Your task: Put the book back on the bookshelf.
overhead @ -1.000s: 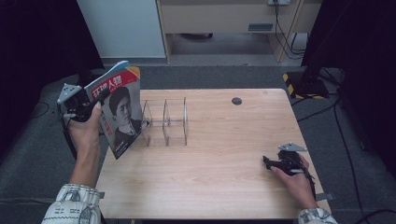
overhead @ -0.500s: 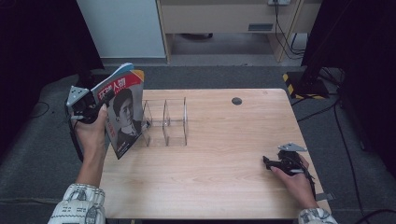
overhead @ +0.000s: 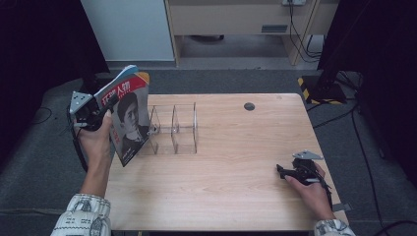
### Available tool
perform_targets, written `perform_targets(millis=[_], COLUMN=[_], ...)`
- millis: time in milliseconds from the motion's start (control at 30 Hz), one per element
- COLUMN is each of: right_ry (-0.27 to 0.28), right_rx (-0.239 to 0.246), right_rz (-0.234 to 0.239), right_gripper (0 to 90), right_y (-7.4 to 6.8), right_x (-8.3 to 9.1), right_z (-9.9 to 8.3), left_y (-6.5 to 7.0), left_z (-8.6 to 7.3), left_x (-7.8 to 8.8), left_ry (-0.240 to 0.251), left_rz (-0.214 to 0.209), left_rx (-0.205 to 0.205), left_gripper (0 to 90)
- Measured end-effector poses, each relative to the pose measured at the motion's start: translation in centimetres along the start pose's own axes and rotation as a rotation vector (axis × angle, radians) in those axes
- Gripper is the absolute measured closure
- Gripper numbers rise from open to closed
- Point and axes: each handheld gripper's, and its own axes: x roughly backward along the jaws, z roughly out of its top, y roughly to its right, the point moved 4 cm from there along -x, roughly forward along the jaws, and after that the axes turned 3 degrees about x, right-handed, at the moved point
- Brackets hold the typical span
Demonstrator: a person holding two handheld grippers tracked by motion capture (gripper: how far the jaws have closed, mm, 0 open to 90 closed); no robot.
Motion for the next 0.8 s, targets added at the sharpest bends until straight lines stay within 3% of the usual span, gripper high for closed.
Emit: perform_targets(millis=[133, 333, 800], right_ry=[0.000, 0.000, -0.002], right_rx=[-0.003, -0.004, 0.002], right_rz=[-0.002, 0.000, 0.002], right_gripper=[17.4, 17.4, 17.4], right_y=[0.0, -0.1, -0.1], right_x=[0.0, 0.0, 0.1], right_z=[0.0, 0.0, -0.1], left_y=[0.2, 0.4, 0.9], left_z=[-0.2, -0.8, -3.3], left_x=[0.0, 0.0, 0.7], left_ry=[0.018, 0.029, 0.070], left_rz=[-0.010, -0.027, -0.071], left_rx=[-0.003, 0.025, 0.066], left_gripper=[85.7, 85.7, 85.5])
